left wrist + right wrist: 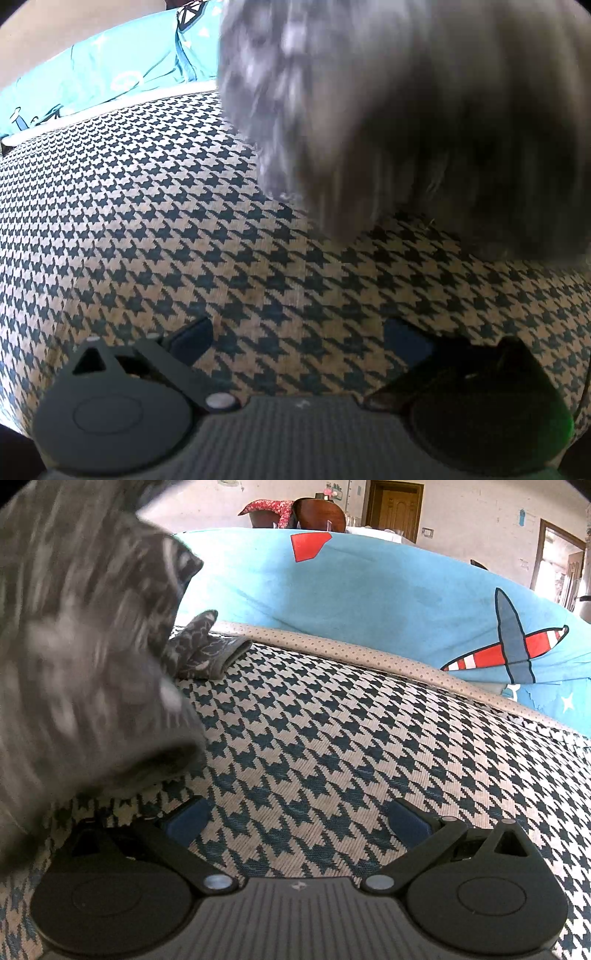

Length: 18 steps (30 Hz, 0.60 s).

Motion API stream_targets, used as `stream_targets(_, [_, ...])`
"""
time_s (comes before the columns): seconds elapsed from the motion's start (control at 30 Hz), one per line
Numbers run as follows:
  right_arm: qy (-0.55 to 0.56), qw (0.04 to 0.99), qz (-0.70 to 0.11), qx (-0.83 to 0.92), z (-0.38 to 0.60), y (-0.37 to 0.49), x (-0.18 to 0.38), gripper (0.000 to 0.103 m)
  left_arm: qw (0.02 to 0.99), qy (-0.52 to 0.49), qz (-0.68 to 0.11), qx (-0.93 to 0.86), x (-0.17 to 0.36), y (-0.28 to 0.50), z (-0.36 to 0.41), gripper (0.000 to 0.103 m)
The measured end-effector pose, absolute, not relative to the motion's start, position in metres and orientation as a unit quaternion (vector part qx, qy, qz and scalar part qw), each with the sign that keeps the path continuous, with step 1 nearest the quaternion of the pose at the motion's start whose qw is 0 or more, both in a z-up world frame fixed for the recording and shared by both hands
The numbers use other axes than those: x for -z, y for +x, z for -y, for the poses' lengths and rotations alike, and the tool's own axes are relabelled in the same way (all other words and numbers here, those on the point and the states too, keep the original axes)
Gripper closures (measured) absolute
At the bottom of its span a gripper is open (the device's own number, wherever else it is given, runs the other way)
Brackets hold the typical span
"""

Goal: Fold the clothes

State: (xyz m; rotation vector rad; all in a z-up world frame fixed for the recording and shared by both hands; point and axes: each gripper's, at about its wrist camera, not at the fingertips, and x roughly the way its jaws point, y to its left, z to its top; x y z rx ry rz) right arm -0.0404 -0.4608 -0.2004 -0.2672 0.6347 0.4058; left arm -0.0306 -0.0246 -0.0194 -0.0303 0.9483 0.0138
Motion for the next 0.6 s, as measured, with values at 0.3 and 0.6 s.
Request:
stream_targets(0.3, [-0.13, 0.921, -0.309, -0.197, 0.461, -0.041, 0.201, 0.0, 0.886, -0.021, -0.464, -0.007, 0.032, 0.018, -0.061, 0.0])
stream_targets(0.6, [-0.13, 0.921, -0.309, -0.198, 0.461, -0.041, 0.202, 0.0, 0.891, -0.006, -0.454, -0.008, 0.085, 0.011, -0.034, 0.0])
